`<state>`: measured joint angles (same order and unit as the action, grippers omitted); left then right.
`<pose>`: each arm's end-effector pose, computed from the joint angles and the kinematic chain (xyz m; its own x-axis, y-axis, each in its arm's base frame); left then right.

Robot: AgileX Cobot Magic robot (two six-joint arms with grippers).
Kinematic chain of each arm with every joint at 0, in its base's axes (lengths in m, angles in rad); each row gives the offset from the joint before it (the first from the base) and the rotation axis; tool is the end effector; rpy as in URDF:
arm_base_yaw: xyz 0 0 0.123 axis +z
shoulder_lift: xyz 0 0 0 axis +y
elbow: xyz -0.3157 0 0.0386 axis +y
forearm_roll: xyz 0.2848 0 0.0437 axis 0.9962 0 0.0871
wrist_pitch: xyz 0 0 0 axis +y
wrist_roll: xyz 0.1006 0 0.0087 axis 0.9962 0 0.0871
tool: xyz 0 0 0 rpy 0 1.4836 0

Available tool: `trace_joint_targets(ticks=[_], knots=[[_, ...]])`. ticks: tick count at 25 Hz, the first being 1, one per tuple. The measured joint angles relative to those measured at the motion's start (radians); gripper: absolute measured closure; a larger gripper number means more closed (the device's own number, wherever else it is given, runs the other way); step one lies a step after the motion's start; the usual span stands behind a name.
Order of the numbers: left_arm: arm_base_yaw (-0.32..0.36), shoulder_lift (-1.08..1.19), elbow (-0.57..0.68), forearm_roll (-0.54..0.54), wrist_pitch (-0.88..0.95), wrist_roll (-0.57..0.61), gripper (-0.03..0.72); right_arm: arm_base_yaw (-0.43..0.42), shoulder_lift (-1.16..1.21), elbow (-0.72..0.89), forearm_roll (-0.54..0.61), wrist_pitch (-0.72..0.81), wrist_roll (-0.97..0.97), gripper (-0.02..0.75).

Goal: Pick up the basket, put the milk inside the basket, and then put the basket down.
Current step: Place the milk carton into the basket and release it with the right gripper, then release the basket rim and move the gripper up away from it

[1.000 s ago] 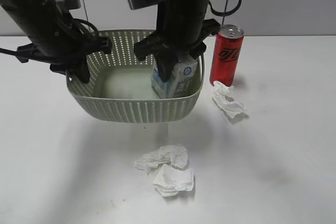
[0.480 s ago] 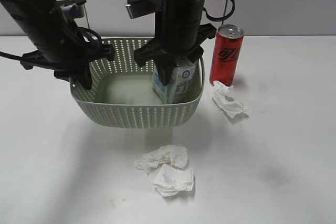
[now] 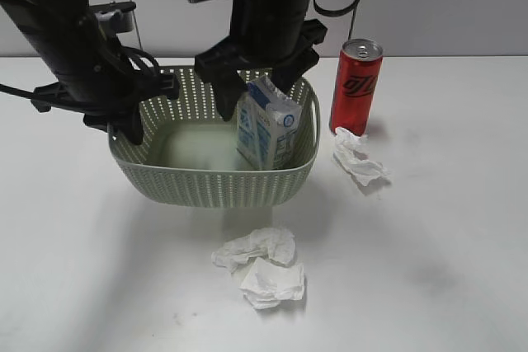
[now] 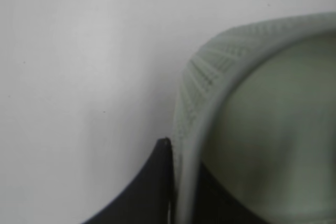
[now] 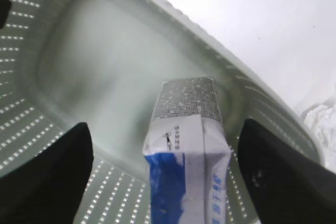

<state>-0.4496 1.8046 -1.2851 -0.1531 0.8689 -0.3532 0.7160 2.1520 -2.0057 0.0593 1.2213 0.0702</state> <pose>0.3613 -0.1874 0.2212 -0.9807 -0.0089 -0.1956 0.0349 0.9749 -0.2197 0.3905 0.3472 0.2708 -0.7801 -0.5591 -0.2809 -0.5993 0.7966 0.0791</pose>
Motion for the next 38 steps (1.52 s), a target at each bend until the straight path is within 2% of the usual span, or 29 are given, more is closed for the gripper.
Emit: trace_joint_targets(ticks=[7, 12, 15, 21, 25, 30, 38], knots=[[0.002, 0.0, 0.0, -0.007, 0.03, 0.0, 0.688, -0.003, -0.163, 0.034, -0.01, -0.003, 0.001, 0.083], [0.002, 0.0, 0.0, -0.021, 0.043, 0.001, 0.688, -0.042, -0.365, 0.214, -0.133, -0.005, 0.0, 0.09], [0.002, 0.0, 0.0, -0.032, 0.044, 0.001, 0.688, -0.167, -0.462, 0.339, -0.114, -0.005, -0.027, 0.092], [0.002, 0.0, 0.0, -0.037, 0.052, 0.001, 0.688, -0.541, -0.535, 0.467, 0.002, -0.005, -0.134, 0.105], [0.017, 0.0, 0.0, -0.061, 0.056, 0.001, 0.688, -0.671, -0.595, 0.518, 0.077, -0.006, -0.16, 0.115], [0.065, 0.0, 0.0, -0.077, 0.056, 0.017, 0.688, -0.688, -0.81, 0.69, 0.118, -0.008, -0.17, 0.141], [0.116, 0.019, -0.023, -0.074, 0.037, 0.045, 0.688, -0.688, -1.23, 1.097, 0.128, -0.087, -0.176, 0.146]])
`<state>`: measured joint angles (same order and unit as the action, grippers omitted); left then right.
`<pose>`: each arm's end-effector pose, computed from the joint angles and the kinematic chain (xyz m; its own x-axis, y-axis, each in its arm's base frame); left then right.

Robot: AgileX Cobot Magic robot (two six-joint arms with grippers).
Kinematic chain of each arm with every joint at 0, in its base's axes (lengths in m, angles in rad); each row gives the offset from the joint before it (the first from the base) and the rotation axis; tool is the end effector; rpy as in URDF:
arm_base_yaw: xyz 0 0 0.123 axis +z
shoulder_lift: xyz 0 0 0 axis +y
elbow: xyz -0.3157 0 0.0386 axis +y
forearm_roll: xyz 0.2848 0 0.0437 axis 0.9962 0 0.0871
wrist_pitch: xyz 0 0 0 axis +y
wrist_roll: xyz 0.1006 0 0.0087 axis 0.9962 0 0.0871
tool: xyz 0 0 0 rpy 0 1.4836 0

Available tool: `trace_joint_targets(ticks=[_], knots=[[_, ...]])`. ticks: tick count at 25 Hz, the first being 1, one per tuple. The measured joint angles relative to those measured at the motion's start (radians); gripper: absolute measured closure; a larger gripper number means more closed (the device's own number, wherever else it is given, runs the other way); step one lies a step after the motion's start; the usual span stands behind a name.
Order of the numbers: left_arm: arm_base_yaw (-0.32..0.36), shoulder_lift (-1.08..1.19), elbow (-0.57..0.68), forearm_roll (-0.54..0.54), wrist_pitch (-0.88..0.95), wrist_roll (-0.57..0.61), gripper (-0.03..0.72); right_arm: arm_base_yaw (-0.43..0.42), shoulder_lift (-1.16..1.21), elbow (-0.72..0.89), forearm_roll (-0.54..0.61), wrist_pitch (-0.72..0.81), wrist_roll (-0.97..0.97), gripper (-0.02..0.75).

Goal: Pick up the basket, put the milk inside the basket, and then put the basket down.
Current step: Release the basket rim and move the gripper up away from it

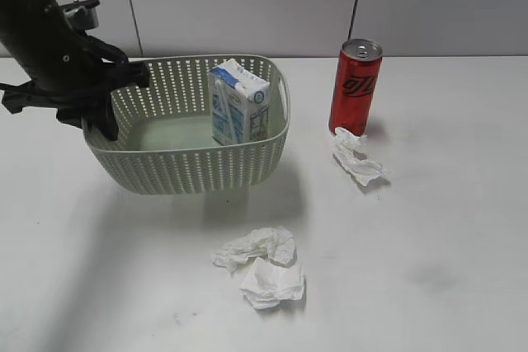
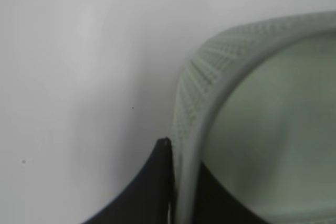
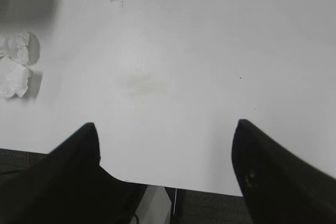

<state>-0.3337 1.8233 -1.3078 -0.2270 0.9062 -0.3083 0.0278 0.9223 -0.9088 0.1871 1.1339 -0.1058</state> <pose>0.3815 -0.1512 0.2203 -0.9827 -0.1122 -0.1472 -0.0707 0.9625 -0.2617 0.1741 0.0219 0.3512 -0.8656 -0.0496 -0.4982 -0.1332 0.9820 0.1336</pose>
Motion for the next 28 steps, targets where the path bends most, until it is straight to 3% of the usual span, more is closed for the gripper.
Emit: trace_joint_targets(ticks=[13, 21, 28], knots=[[0.003, 0.192, -0.152, 0.022, -0.012, 0.01, 0.688, 0.0, -0.604, 0.38, -0.069, -0.048, -0.005, 0.146], [0.003, 0.22, -0.152, 0.026, -0.161, 0.013, 0.688, 0.0, -0.891, 0.405, -0.068, -0.08, -0.004, 0.146], [0.003, 0.225, -0.155, 0.047, -0.182, 0.017, 0.688, 0.0, -0.928, 0.405, -0.075, -0.08, 0.01, 0.146]])
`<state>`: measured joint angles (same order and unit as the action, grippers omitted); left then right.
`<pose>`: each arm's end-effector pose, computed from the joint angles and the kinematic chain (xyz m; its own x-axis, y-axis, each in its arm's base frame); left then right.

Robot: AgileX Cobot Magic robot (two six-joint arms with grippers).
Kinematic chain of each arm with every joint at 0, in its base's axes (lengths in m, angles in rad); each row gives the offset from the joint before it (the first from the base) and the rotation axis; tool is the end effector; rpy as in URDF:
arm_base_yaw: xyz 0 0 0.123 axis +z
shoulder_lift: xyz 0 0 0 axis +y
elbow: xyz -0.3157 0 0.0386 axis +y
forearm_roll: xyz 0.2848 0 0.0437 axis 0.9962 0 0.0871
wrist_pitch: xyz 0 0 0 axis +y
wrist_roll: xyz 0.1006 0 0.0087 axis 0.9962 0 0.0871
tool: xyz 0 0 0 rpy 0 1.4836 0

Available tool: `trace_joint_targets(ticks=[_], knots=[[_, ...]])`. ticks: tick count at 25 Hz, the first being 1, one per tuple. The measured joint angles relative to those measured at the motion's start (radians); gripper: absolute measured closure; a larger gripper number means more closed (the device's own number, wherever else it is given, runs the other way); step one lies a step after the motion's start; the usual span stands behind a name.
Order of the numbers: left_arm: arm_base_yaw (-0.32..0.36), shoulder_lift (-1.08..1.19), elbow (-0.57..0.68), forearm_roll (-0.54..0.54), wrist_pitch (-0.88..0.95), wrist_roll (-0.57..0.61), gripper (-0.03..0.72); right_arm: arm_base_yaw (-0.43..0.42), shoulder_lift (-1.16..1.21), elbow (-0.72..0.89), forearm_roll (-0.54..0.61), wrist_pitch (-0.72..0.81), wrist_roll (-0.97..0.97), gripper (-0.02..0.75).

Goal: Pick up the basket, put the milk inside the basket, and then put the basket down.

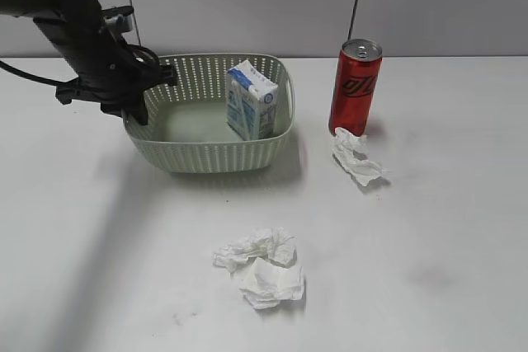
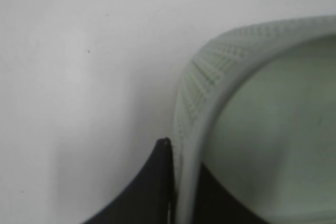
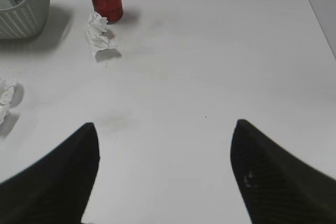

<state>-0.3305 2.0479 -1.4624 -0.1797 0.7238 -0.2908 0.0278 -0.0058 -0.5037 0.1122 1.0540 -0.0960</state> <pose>0.4461 -0.1657 0.1708 -0.9564 -0.1058 -0.2722 -0.0373 0.9687 -0.2453 0.0014 0.0099 0.2926 -0.4339 -0.0523 -0.8994 -0.1327 0.9911 0.0064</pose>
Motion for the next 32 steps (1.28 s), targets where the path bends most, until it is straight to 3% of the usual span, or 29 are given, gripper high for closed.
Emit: trace_joint_targets(ticks=[10, 12, 17, 19, 26, 32], knots=[[0.0, 0.02, -0.003, 0.011, 0.003, -0.001, 0.664, 0.0, 0.0, 0.002, -0.001, 0.0, 0.004, 0.147], [0.0, 0.02, -0.005, 0.001, 0.007, -0.001, 0.572, 0.0, 0.0, 0.002, -0.002, 0.0, 0.006, 0.147], [0.003, 0.006, -0.005, -0.008, 0.044, -0.002, 0.146, 0.0, 0.0, 0.002, -0.002, 0.0, 0.006, 0.147], [0.011, -0.025, -0.005, -0.005, 0.051, -0.002, 0.062, 0.0, 0.0, 0.002, -0.002, 0.0, 0.006, 0.147], [0.077, -0.254, -0.006, 0.09, 0.079, 0.035, 0.034, 0.0, 0.0, 0.003, -0.009, 0.0, 0.008, 0.147], [0.169, -0.418, -0.006, 0.18, 0.258, 0.146, 0.043, 0.0, 0.0, 0.003, -0.135, 0.0, 0.078, 0.147]])
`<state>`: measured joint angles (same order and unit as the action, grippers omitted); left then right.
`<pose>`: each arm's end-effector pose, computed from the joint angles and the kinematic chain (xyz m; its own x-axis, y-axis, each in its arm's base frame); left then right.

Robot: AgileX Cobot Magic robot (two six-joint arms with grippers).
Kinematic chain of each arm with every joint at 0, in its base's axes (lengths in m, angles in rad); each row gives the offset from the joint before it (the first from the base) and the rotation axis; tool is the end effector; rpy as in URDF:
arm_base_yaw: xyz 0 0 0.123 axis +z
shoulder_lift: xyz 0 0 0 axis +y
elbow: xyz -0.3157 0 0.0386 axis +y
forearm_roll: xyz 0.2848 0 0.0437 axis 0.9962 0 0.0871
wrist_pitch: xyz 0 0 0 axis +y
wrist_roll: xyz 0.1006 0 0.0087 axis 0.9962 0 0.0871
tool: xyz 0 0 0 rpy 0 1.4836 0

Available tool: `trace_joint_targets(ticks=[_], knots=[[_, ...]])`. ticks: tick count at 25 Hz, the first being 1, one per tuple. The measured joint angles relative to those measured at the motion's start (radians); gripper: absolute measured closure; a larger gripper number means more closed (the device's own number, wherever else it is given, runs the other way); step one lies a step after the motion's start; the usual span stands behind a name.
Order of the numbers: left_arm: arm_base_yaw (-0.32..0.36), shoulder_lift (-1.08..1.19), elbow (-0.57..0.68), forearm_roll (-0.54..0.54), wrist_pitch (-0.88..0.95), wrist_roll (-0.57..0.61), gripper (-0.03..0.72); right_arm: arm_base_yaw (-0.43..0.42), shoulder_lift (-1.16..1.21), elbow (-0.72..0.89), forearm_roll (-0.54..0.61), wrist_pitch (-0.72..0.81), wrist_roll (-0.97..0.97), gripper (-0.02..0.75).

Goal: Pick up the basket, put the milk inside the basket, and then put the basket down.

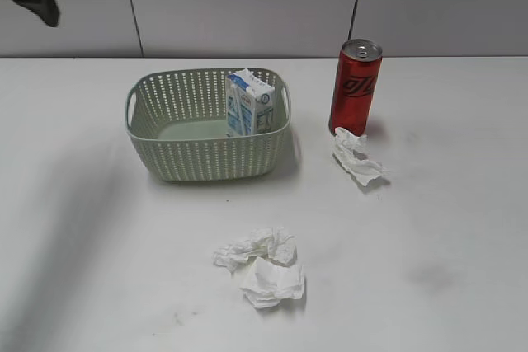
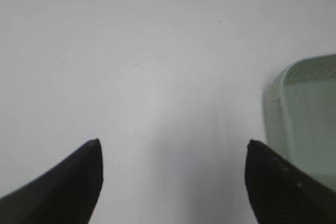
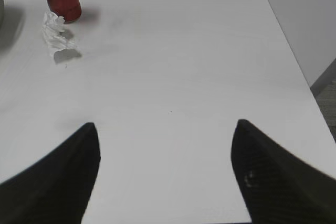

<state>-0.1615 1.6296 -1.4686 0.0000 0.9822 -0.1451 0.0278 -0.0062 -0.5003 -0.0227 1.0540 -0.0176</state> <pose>0.3897 -0.0635 0.3454 -0.8733 -0.0042 -0.4872 0.0349 0.9969 -0.0712 0.0024 -0.0019 0.2911 -0.4435 -0.0412 -0.8953 -0.0229 0.9991 -0.0346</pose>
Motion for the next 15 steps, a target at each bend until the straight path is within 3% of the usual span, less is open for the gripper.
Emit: trace_joint_targets(ticks=[6, 15], knots=[[0.024, -0.177, 0.087, 0.157, 0.083, 0.045, 0.057, 0.0, 0.0, 0.0, 0.045, 0.0, 0.018, 0.147], [0.024, -0.588, 0.532, 0.011, 0.109, 0.105, 0.096, 0.0, 0.0, 0.0, 0.05, -0.001, 0.018, 0.147]])
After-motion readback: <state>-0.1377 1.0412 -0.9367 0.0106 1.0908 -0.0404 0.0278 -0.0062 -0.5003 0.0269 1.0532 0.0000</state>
